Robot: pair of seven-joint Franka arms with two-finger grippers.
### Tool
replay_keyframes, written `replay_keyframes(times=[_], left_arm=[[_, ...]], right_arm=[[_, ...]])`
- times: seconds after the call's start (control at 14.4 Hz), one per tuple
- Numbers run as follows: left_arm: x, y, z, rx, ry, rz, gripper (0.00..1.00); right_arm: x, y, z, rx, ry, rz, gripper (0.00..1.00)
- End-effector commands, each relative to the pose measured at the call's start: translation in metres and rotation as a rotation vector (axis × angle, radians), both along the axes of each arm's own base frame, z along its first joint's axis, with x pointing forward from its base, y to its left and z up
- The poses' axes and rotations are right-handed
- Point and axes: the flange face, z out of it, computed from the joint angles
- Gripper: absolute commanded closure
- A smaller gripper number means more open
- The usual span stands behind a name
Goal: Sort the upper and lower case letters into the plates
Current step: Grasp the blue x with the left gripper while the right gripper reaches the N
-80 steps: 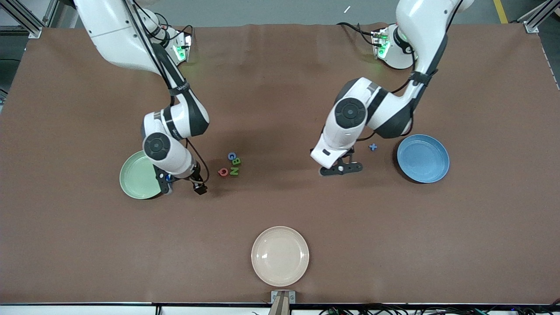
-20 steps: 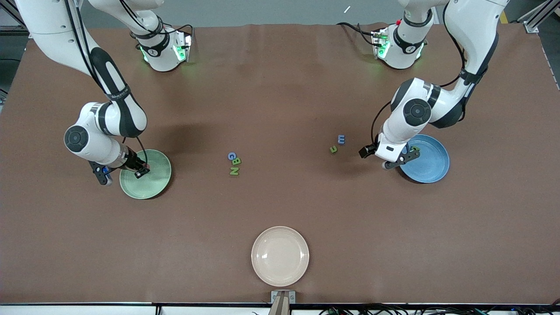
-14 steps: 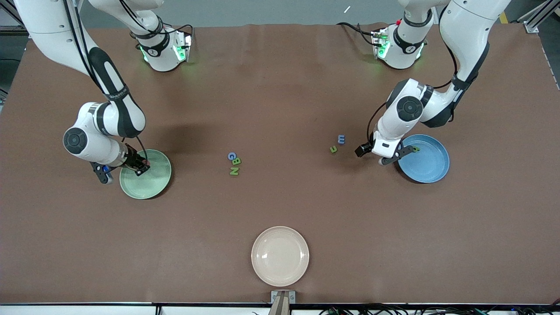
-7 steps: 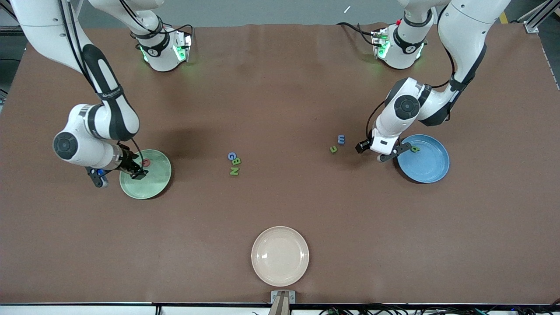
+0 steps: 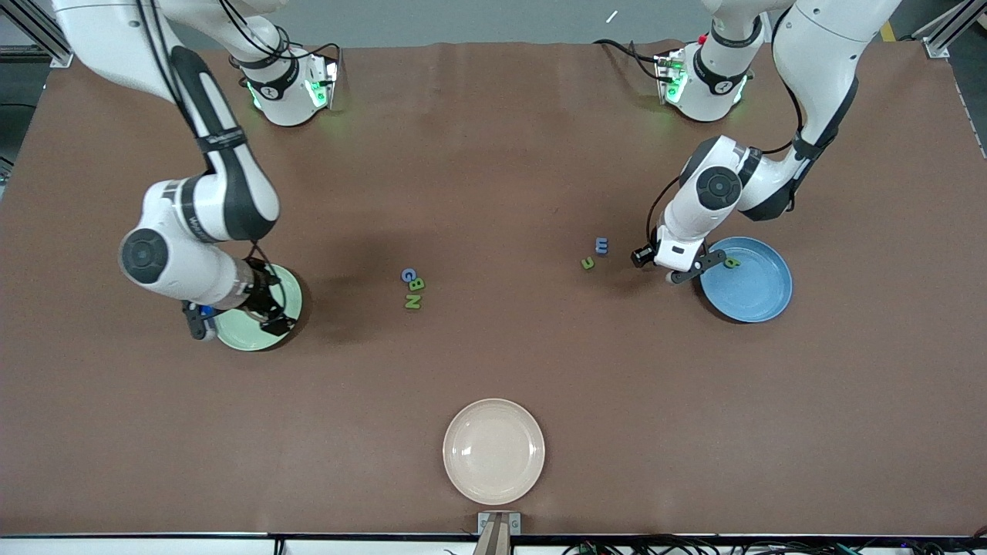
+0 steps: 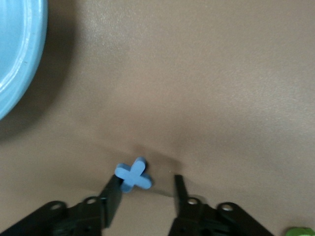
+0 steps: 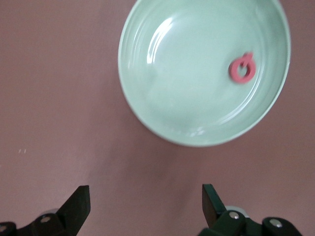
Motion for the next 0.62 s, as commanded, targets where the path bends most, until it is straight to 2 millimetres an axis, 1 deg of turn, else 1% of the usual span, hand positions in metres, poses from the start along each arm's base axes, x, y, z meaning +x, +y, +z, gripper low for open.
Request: replay_keyframes(times=[0.0, 0.14, 0.28, 0.35, 0.42, 0.55], left_arm=[[-0.003, 0.002, -0.005, 0.009, -0.009, -0.011, 0.63], [-0.001, 0.004, -0.004, 0.012, -0.018, -0.02, 0.63], [0.0, 0.005, -0.004, 0.012, -0.019, -0.018, 0.63], [0.001, 0.006, -0.004, 0.012, -0.02, -0.017, 0.59], [0.002, 0.006, -0.003, 0.012, -0.023, -0.015, 0.58], [0.01, 0.004, 0.002, 0.004, -0.04, -0.011, 0.58]], right_arm=[[-0.009, 0.04, -0.002, 0.003, -0.018, -0.006, 0.0], [-0.015, 0.064, 0.001, 0.0, -0.024, 0.047, 0.0], [-0.018, 0.075, 0.001, 0.004, -0.024, 0.068, 0.0], [-0.021, 0.087, 0.003, 0.007, -0.035, 0.096, 0.0], [-0.021, 0.098, 0.007, 0.015, -0.05, 0.142, 0.0], [-0.026, 0.116, 0.01, 0.023, -0.069, 0.175, 0.0]])
